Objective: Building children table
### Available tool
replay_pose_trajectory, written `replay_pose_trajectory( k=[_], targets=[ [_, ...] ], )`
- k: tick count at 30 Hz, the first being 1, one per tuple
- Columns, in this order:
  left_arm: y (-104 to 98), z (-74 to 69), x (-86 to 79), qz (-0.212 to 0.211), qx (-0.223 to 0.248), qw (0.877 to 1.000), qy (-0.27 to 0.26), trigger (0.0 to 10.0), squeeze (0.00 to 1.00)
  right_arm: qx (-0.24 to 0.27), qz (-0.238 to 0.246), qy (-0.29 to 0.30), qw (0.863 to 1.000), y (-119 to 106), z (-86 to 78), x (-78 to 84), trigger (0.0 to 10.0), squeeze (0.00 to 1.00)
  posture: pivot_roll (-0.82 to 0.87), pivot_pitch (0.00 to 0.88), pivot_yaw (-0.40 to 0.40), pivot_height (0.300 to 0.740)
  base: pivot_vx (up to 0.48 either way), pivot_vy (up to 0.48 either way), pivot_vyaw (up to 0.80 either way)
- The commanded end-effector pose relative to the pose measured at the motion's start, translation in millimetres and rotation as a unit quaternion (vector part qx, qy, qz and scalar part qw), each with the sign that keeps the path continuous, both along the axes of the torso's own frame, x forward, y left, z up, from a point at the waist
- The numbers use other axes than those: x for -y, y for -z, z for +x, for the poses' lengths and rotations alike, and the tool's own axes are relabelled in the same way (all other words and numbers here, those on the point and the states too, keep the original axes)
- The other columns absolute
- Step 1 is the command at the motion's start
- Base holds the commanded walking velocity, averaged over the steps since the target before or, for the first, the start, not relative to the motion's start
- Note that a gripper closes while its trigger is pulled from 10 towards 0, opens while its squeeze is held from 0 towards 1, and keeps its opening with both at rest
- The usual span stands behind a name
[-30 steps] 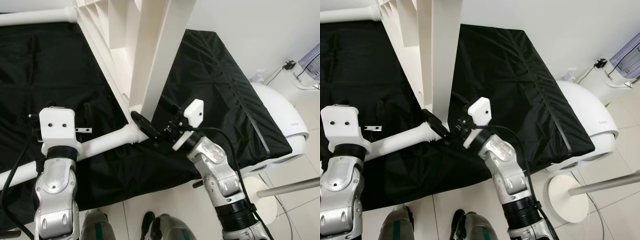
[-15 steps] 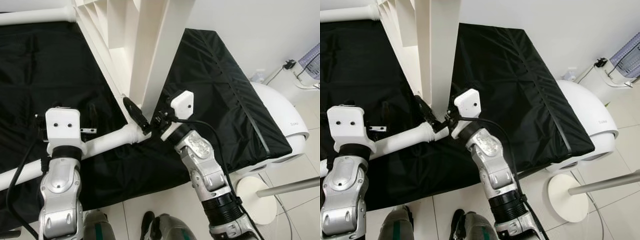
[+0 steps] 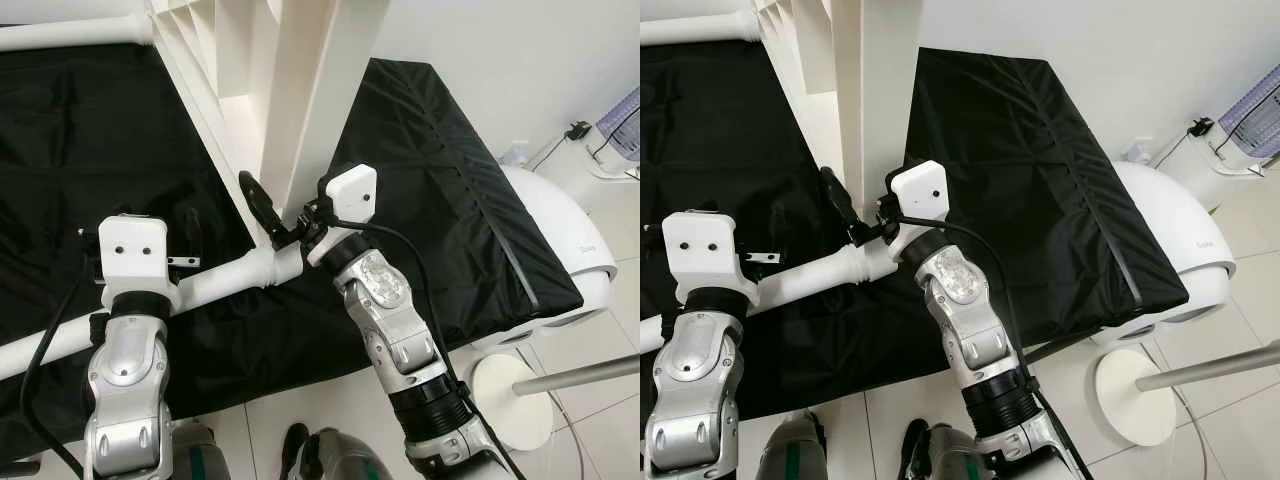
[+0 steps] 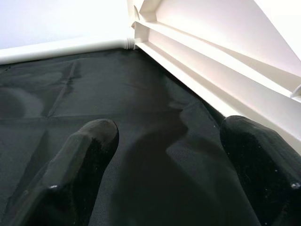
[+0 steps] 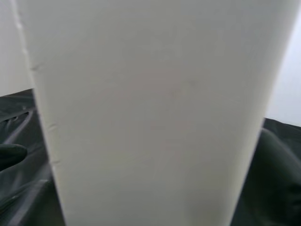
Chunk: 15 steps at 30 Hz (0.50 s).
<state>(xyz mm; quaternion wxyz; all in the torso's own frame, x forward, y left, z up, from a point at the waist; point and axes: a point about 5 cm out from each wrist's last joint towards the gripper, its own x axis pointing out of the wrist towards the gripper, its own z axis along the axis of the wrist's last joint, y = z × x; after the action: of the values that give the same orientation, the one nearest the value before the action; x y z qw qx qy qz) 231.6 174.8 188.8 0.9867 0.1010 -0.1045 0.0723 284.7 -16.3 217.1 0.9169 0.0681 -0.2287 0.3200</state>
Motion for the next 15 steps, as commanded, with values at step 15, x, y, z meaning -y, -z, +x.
replay_pose_trajectory(
  k=[15],
  targets=[
    [6.1,0.6,4.8,-0.009,-0.012,1.0,-0.013,10.0,0.0,-0.001,0.024,-0.007,1.0,-16.7,2.1,-13.4,0.1,0.0,0.24,0.123,-0.21,0.74,0.0,0.0,0.0]
  ],
)
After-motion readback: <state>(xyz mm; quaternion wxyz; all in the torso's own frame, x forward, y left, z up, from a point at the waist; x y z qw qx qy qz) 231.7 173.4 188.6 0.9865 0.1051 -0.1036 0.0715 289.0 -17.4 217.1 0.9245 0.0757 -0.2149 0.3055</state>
